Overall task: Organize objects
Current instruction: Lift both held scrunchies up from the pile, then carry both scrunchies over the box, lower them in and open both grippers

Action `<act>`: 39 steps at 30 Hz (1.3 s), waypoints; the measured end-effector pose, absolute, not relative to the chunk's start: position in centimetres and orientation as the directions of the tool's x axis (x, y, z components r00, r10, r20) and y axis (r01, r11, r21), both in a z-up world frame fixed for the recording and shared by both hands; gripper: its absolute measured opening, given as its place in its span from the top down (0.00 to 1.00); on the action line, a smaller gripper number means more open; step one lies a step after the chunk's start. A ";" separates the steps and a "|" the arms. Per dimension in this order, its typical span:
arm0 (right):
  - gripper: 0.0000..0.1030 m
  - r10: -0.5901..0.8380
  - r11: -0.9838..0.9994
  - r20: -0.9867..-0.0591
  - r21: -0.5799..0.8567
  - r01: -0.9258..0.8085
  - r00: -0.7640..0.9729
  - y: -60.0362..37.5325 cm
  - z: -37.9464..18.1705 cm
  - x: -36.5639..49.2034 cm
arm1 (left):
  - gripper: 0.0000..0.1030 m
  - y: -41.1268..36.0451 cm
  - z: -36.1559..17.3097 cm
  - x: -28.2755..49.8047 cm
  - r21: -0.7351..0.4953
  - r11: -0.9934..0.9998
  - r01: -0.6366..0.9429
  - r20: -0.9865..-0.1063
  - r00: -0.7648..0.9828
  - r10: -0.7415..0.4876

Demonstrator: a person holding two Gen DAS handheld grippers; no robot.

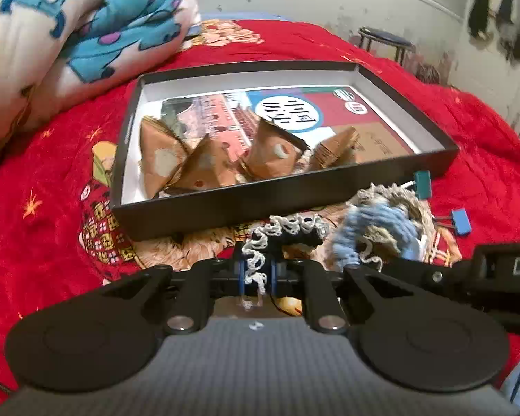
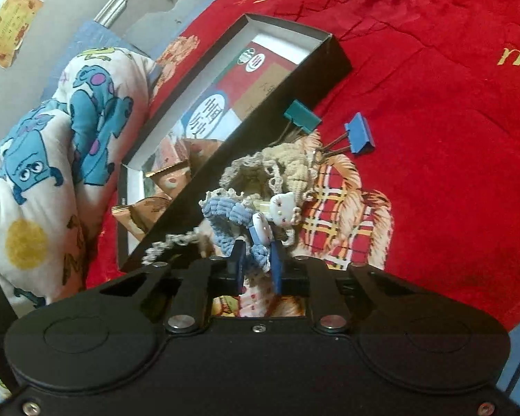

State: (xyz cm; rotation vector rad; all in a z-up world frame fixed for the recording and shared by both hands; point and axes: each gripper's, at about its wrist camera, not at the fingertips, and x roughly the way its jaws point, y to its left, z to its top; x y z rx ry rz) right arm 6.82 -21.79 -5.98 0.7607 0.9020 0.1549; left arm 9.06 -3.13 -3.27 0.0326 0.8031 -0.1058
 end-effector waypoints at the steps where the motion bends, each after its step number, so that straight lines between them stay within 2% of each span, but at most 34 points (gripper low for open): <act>1: 0.86 0.427 0.736 -0.649 0.654 0.175 0.630 -21.6 -5.8 6.8 | 0.85 -3.3 -3.3 9.1 0.002 0.993 0.118 -0.720 0.689 -0.080; 12: 0.88 0.446 0.761 -0.615 0.643 0.086 0.650 -20.5 -4.5 6.4 | 0.82 -3.1 -3.1 8.8 0.042 0.996 0.074 -0.703 0.711 -0.023; 24: 0.92 0.492 0.748 -0.508 0.663 -0.044 0.707 -19.4 -2.0 6.3 | 0.86 -2.5 -1.9 8.7 -0.031 0.998 0.062 -0.678 0.732 -0.067; 39: 0.92 0.492 0.732 -0.493 0.680 -0.035 0.718 -20.8 -1.3 7.1 | 0.86 -1.6 0.1 8.5 -0.105 0.993 0.045 -0.615 0.782 -0.101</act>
